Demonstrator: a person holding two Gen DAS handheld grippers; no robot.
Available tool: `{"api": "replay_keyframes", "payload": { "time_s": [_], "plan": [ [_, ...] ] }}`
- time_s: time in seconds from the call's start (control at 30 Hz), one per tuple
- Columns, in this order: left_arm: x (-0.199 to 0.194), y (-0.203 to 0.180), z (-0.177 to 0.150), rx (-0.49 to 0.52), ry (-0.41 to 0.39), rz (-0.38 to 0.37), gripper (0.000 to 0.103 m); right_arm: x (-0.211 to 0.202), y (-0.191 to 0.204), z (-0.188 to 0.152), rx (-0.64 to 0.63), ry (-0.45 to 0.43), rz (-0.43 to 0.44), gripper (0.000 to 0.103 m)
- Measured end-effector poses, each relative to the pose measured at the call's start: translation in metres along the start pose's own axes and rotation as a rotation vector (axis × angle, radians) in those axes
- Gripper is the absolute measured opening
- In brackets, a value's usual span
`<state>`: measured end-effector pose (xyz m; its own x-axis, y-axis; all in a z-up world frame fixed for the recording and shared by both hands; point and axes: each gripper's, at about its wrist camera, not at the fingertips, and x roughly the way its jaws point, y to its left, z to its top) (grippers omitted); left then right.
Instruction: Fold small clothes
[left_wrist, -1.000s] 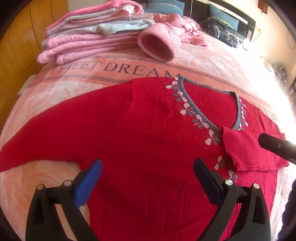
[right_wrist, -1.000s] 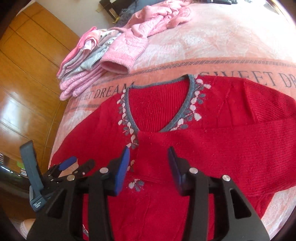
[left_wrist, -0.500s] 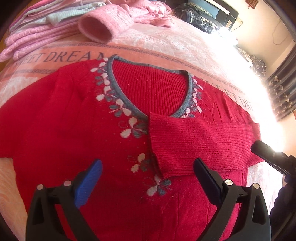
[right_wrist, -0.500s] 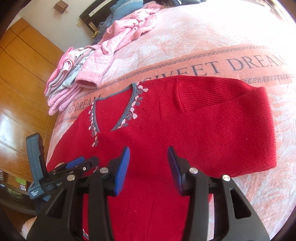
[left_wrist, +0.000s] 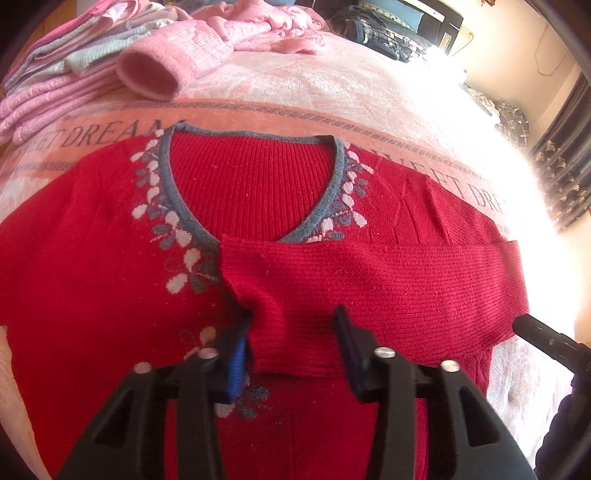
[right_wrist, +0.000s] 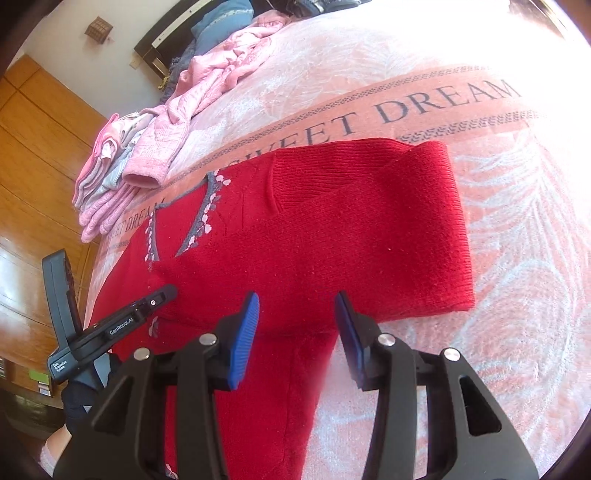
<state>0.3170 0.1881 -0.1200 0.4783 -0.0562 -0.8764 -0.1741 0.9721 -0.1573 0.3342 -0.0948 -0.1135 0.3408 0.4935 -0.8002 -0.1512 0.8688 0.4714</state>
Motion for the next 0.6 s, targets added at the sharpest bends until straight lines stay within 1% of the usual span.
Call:
{"api": "replay_keyframes", "payload": {
  "time_s": [0.03,0.07,0.27,0.33,0.4,0.5,0.6],
  "plan": [
    [-0.001,0.001,0.001,-0.006,-0.012,0.008,0.012,-0.001,-0.003,0.0,0.003,-0.001,-0.003,0.043],
    [-0.004,0.003,0.001,-0.014,-0.03,0.008,0.009,-0.002,-0.006,-0.001,0.008,-0.004,-0.006,0.043],
    [-0.041,0.003,0.004,-0.017,-0.147,-0.002,0.006,-0.009,-0.021,0.001,0.047,-0.028,-0.008,0.043],
    [-0.058,0.009,0.009,-0.024,-0.191,0.001,0.006,-0.015,-0.023,0.002,0.057,-0.049,0.003,0.043],
    [-0.074,0.022,0.016,-0.041,-0.236,0.005,0.006,-0.02,-0.025,0.006,0.071,-0.071,0.02,0.043],
    [-0.093,0.052,0.028,-0.066,-0.299,0.04,0.006,-0.024,-0.024,0.012,0.087,-0.094,0.025,0.043],
    [-0.104,0.088,0.037,-0.11,-0.327,0.077,0.006,-0.021,-0.019,0.018,0.091,-0.094,0.017,0.043]
  ]
}}
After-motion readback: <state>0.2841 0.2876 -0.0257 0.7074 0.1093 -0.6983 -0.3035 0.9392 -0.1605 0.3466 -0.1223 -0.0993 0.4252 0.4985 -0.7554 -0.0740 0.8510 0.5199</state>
